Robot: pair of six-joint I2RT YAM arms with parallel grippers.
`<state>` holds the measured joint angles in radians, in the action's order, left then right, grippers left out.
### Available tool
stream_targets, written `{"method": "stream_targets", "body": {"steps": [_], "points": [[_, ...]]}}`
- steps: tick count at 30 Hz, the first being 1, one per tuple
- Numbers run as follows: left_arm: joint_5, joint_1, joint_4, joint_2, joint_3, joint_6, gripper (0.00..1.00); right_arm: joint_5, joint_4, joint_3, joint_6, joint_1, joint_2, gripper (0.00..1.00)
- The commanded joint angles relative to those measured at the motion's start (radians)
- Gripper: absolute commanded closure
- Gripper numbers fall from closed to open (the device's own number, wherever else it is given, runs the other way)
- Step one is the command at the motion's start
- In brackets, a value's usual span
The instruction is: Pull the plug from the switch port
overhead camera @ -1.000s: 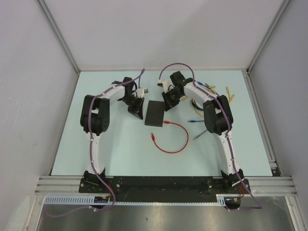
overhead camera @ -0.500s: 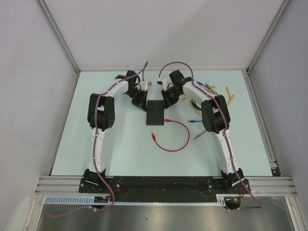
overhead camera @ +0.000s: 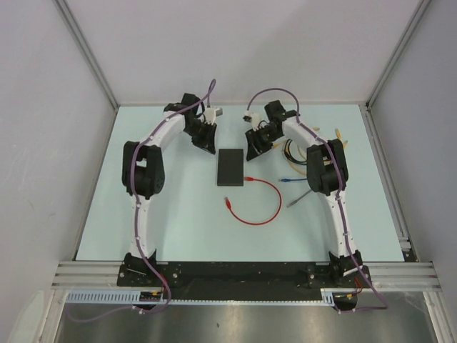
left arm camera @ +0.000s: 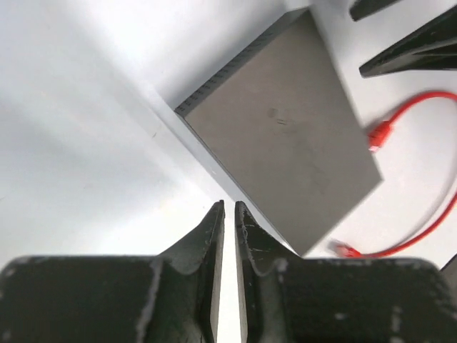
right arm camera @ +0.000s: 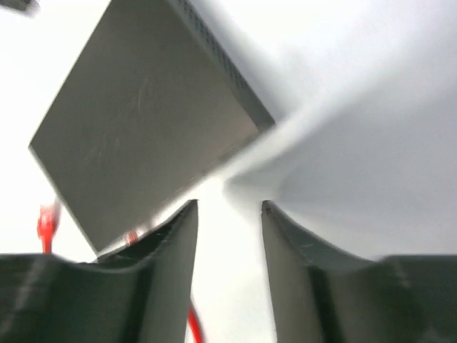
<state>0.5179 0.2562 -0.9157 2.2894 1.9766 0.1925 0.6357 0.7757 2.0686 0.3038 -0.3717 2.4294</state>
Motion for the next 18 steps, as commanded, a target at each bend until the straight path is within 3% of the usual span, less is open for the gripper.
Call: {"method": "stream_targets", "body": {"steps": [1,3,9,18], "points": [[0.008,-0.006,0.035,-0.159,-0.031,-0.010,0.83,0.266,0.125,0.002,0.118,0.079,-0.067,0.46],[0.063,-0.005,0.034,-0.165,-0.059,-0.008,0.83,0.317,0.180,-0.017,0.185,0.083,-0.067,0.40],[0.194,0.018,0.012,-0.137,-0.137,0.001,0.88,0.392,0.246,-0.038,0.259,0.071,-0.043,0.41],[0.209,0.054,0.017,-0.077,-0.197,-0.019,0.93,0.398,0.277,-0.008,0.299,0.031,0.010,0.45]]}}
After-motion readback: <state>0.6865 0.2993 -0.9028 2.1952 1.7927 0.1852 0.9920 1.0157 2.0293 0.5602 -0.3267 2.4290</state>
